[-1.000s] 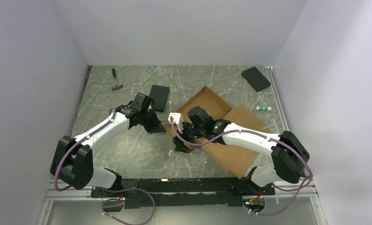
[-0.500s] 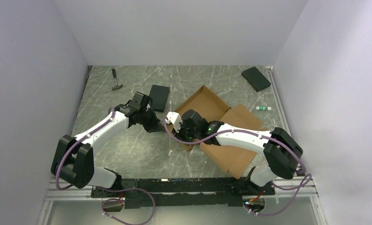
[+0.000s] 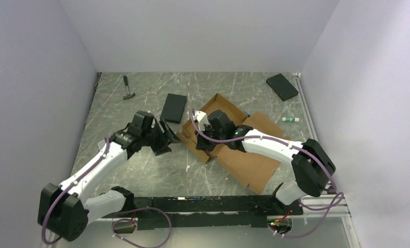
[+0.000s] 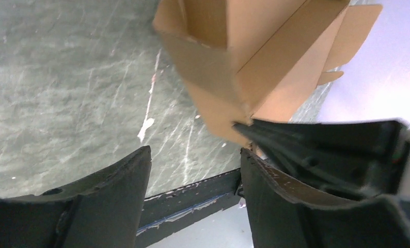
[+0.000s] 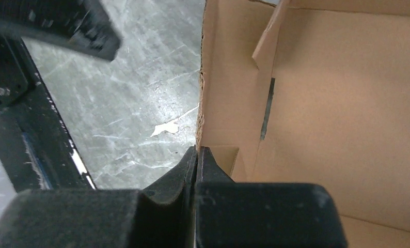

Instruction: Fold the paper box

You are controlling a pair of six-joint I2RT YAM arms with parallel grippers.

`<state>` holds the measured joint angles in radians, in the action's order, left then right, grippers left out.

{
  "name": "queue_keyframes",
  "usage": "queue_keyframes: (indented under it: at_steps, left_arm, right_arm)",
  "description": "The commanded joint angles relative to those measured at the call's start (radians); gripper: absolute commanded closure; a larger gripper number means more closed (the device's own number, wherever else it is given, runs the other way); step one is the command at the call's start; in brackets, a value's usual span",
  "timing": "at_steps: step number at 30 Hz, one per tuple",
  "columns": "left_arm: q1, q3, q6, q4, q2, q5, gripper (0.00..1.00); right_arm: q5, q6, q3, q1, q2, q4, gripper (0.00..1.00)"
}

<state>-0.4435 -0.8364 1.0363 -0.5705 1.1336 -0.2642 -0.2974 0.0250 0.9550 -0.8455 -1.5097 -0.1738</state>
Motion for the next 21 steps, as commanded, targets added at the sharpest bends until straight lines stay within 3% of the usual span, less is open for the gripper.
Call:
queue_keyframes:
  at_steps: [1,8,16,21]
  left_arm:
    - [0.001,0.189,0.026,0.167,-0.127,-0.031,0.28]
    - [-0.001,0.384,0.079,0.504,-0.203,-0.070,0.19]
    - [-0.012,0.334,0.073,0.744,0.006,-0.088,0.18]
    - [-0.027,0.243,0.094,0.733,0.164,-0.072,0.15]
  right_arm:
    - [-0.154,0.108,0.044,0.061,0.023,0.041,1.00]
    - [-0.312,0.184,0.043,0.173,-0.015,0.072,1.00]
    - [-0.435,0.220,0.038,0.262,-0.065,0.098,1.00]
    - [-0.485,0.245,0.042,0.307,-0.115,0.104,1.00]
